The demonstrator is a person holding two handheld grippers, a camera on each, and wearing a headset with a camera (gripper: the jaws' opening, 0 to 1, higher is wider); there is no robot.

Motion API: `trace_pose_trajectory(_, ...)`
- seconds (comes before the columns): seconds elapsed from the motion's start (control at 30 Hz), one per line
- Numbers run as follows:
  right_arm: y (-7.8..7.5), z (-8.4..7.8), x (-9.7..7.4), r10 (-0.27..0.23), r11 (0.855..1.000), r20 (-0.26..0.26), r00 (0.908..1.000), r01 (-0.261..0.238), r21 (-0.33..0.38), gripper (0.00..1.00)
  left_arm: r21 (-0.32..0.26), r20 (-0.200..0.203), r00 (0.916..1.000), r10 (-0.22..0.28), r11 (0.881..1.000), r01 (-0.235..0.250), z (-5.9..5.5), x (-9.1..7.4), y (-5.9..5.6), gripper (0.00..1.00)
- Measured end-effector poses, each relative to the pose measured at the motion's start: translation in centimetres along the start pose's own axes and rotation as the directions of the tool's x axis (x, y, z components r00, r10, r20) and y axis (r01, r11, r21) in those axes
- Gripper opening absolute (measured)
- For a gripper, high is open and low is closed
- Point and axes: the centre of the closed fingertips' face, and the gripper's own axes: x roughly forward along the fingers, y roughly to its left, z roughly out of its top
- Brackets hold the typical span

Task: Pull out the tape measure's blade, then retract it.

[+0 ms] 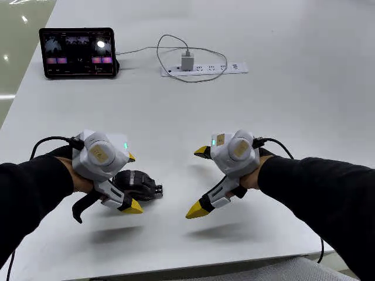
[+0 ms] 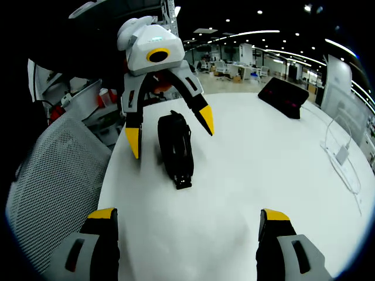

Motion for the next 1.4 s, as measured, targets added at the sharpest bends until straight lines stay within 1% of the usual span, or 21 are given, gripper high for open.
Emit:
trace_pose_trajectory(0.03, 0.2, 0.0, 0.2, 0.008, 1.000, -0.006, 0.9999, -0.009, -0.004, 0.99, 0.004, -0.005, 1.0000, -0.001, 1.000, 0.001, 0.0, 0.1, 0.0, 0.68)
trace_pose_trajectory(0.1, 0.4, 0.2, 0.7, 0.018, 1.000, -0.009, 0.9998, -0.018, -0.012, 0.99, 0.025, -0.021, 0.9996, 0.017, 1.000, -0.017, -0.2, 0.2, 0.3, 0.64)
trace_pose_trajectory(0.17, 0.4, 0.2, 1.2, 0.025, 0.999, -0.019, 0.9995, -0.025, -0.025, 0.99, 0.057, -0.020, 0.9991, 0.038, 0.998, -0.037, -0.2, 0.3, 0.6, 0.53)
trace_pose_trajectory(0.23, 0.5, 0.5, 1.6, 0.034, 0.999, -0.028, 0.9990, -0.035, -0.034, 0.99, 0.045, -0.032, 0.9992, 0.023, 0.999, -0.022, -0.4, 0.3, 0.4, 0.38)
trace_pose_trajectory(0.27, 0.4, 0.6, 1.8, 0.036, 0.999, -0.031, 0.9989, -0.037, -0.036, 0.99, 0.060, -0.031, 0.9985, 0.046, 0.997, -0.044, -0.3, 0.3, 0.9, 0.35)
trace_pose_trajectory(0.3, 0.4, 0.9, 2.0, 0.038, 0.999, -0.030, 0.9988, -0.039, -0.037, 0.99, 0.072, -0.039, 0.9988, 0.030, 0.997, -0.027, -0.3, 0.3, 0.7, 0.35)
trace_pose_trajectory(0.37, 0.4, 1.4, 2.1, 0.040, 0.998, -0.024, 0.9989, -0.041, -0.041, 0.99, 0.077, -0.040, 0.9989, 0.023, 0.997, -0.020, -0.3, 0.3, 0.6, 0.34)
trace_pose_trajectory(0.4, 0.2, 1.7, 2.2, 0.032, 0.999, -0.017, 0.9993, -0.033, -0.044, 0.99, 0.080, -0.041, 0.9989, 0.020, 0.997, -0.017, -0.3, 0.3, 0.6, 0.34)
trace_pose_trajectory(0.5, 0.1, 1.7, 2.6, 0.029, 0.999, -0.023, 0.9993, -0.029, -0.034, 0.99, 0.081, -0.041, 0.9990, 0.020, 0.997, -0.017, -0.4, 0.3, 0.6, 0.33)
trace_pose_trajectory(0.57, 0.1, 1.4, 2.8, 0.024, 0.999, -0.047, 0.9986, -0.026, -0.039, 0.99, 0.086, -0.041, 0.9990, 0.020, 0.996, -0.016, -0.4, 0.3, 0.6, 0.33)
trace_pose_trajectory(0.83, 0.3, 1.8, 4.0, 0.020, 0.998, -0.059, 0.9981, -0.023, -0.051, 0.99, 0.077, -0.023, 0.9997, 0.012, 0.997, -0.011, -0.4, 0.3, 0.6, 0.33)
trace_pose_trajectory(0.87, 0.3, 1.7, 4.0, 0.017, 0.998, -0.064, 0.9978, -0.021, -0.063, 0.98, 0.076, -0.021, 0.9997, 0.013, 0.997, -0.011, -0.4, 0.3, 0.6, 0.33)
trace_pose_trajectory(0.9, 0.4, 1.7, 4.0, 0.018, 0.996, -0.071, 0.9973, -0.024, -0.084, 0.88, 0.074, -0.019, 0.9997, 0.014, 0.997, -0.013, -0.4, 0.3, 0.5, 0.33)
trace_pose_trajectory(0.93, 0.5, 1.9, 4.0, 0.023, 0.995, -0.062, 0.9978, -0.029, -0.096, 0.82, 0.073, -0.018, 0.9997, 0.016, 0.997, -0.015, -0.4, 0.3, 0.5, 0.33)
trace_pose_trajectory(0.97, 0.6, 2.1, 4.1, 0.025, 0.994, -0.056, 0.9981, -0.030, -0.103, 0.80, 0.073, -0.017, 0.9997, 0.019, 0.997, -0.018, -0.4, 0.3, 0.6, 0.33)
trace_pose_trajectory(1.03, 0.5, 2.2, 4.3, 0.024, 0.995, -0.056, 0.9981, -0.029, -0.099, 0.81, 0.069, -0.012, 0.9996, 0.026, 0.997, -0.025, -0.4, 0.4, 0.7, 0.33)
trace_pose_trajectory(1.07, 0.4, 2.2, 4.4, 0.026, 0.994, -0.060, 0.9979, -0.032, -0.102, 0.79, 0.065, -0.006, 0.9995, 0.030, 0.997, -0.030, -0.4, 0.4, 0.7, 0.33)
trace_pose_trajectory(1.1, 0.4, 2.1, 4.4, 0.028, 0.993, -0.064, 0.9976, -0.035, -0.110, 0.75, 0.063, -0.001, 0.9995, 0.032, 0.998, -0.032, -0.4, 0.4, 0.7, 0.33)
trace_pose_trajectory(1.2, 0.5, 2.0, 4.8, 0.032, 0.989, -0.073, 0.9968, -0.042, -0.139, 0.65, 0.058, 0.008, 0.9993, 0.038, 0.998, -0.038, -0.4, 0.4, 0.8, 0.33)
trace_pose_trajectory(1.3, 0.4, 1.9, 5.2, 0.038, 0.989, -0.073, 0.9966, -0.048, -0.140, 0.55, 0.055, 0.012, 0.9989, 0.044, 0.997, -0.045, -0.4, 0.4, 0.8, 0.34)
trace_pose_trajectory(1.4, 0.6, 1.9, 5.7, 0.055, 0.987, -0.076, 0.9956, -0.065, -0.149, 0.45, 0.058, 0.006, 0.9989, 0.046, 0.997, -0.047, -0.5, 0.5, 0.8, 0.33)
